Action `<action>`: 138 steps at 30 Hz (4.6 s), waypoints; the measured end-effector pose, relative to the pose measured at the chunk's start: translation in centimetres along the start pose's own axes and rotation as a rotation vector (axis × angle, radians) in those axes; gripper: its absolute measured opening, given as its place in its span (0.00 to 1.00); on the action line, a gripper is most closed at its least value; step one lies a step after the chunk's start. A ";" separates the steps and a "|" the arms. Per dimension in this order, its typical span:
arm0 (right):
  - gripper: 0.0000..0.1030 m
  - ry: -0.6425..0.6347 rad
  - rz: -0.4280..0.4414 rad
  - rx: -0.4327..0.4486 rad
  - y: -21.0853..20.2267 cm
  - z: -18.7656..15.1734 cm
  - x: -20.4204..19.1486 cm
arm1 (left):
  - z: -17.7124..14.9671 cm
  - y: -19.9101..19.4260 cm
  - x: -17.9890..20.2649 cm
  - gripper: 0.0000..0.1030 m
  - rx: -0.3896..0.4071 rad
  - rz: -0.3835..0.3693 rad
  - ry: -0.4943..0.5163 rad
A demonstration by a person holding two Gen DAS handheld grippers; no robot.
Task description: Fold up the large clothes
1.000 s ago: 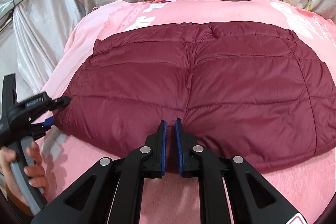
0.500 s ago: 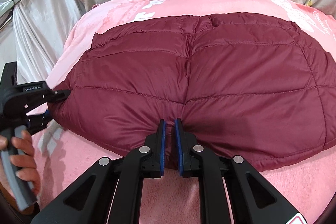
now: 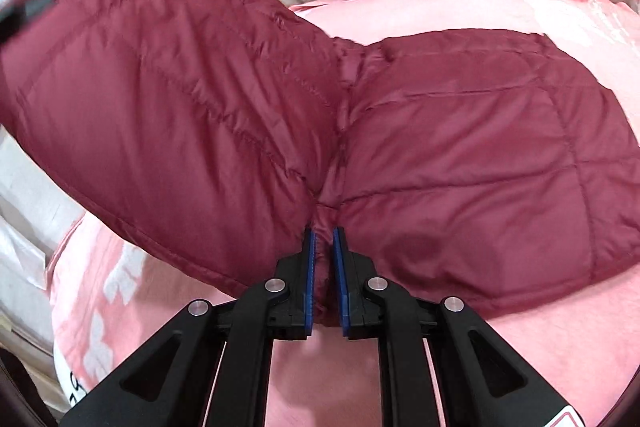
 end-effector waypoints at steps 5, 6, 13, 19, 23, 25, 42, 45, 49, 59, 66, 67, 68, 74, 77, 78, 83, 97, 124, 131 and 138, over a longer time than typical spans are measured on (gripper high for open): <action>0.11 0.108 0.079 -0.013 -1.6 -1.5 3.1 | -0.9 3.3 6.1 0.10 -0.056 -0.028 0.102; 0.11 0.111 0.075 -0.007 -2.0 -1.6 3.4 | -1.2 4.5 7.7 0.10 -0.073 -0.032 0.131; 0.12 0.199 -0.018 0.037 -6.0 -3.3 9.1 | -3.7 12.8 14.2 0.10 -0.195 -0.040 0.239; 0.13 0.263 -0.188 0.052 -9.2 -4.0 14.6 | -8.7 21.0 16.0 0.10 -0.371 -0.002 0.264; 0.13 0.294 -0.270 0.059 -10.6 -4.1 16.9 | -12.0 24.2 15.6 0.16 -0.459 0.033 0.279; 0.13 0.297 -0.306 0.064 -11.1 -3.8 17.9 | -12.8 24.5 15.6 0.26 -0.465 0.029 0.282; 0.55 0.163 -0.205 0.223 -10.2 18.4 16.2 | 1.7 17.2 7.8 0.66 -0.160 0.331 0.168; 0.55 0.210 -0.186 0.143 -6.6 20.8 15.7 | 2.5 18.0 5.7 0.66 -0.164 0.387 0.149; 0.55 0.242 -0.231 0.071 -2.9 21.7 15.9 | 3.2 19.7 4.1 0.66 -0.172 0.440 0.135; 0.08 0.254 -0.266 0.023 1.6 18.0 19.3 | 3.2 25.0 3.8 0.66 -0.224 0.468 0.128; 0.08 0.249 -0.306 0.072 1.9 15.9 21.2 | 0.9 29.1 4.8 0.66 -0.274 0.471 0.158; 0.08 0.249 -0.309 0.073 2.1 15.6 21.5 | 0.5 29.6 4.8 0.66 -0.279 0.472 0.159; 0.08 0.249 -0.311 0.075 2.3 15.5 21.7 | 0.2 30.0 4.8 0.66 -0.280 0.472 0.159; 0.08 0.230 -0.339 0.079 3.7 14.7 22.1 | -1.0 31.2 4.8 0.69 -0.265 0.496 0.187; 0.08 0.239 -0.339 0.072 4.3 14.4 22.4 | -1.4 31.7 4.7 0.72 -0.257 0.503 0.203; 0.08 0.240 -0.340 0.073 4.5 14.3 22.5 | -1.5 31.9 4.7 0.74 -0.253 0.504 0.207; 0.08 0.230 -0.355 0.074 5.2 14.0 22.4 | -2.1 32.4 4.5 0.79 -0.236 0.512 0.221; 0.08 0.239 -0.351 0.088 5.5 13.7 22.4 | -3.2 33.5 4.4 0.86 -0.185 0.537 0.257; 0.39 0.232 -0.282 0.092 -5.6 8.3 20.1 | -5.2 25.3 7.9 0.88 -0.235 0.514 0.333; 0.51 0.232 -0.237 0.070 -7.6 4.9 18.6 | -7.7 21.0 8.3 0.88 -0.314 0.415 0.289; 0.51 0.255 -0.204 0.005 -6.7 1.9 19.0 | -11.9 16.1 5.4 0.88 -0.374 0.352 0.190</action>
Point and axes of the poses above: each gripper's, at about its wrist camera, not at the fingertips, and y roughly the way its jaws point, x to its right, z to its top, the point moved 1 cm from there along y, roughly the way its jaws point, and after that the axes turned 5 degrees about -z, right-handed, at the moved point
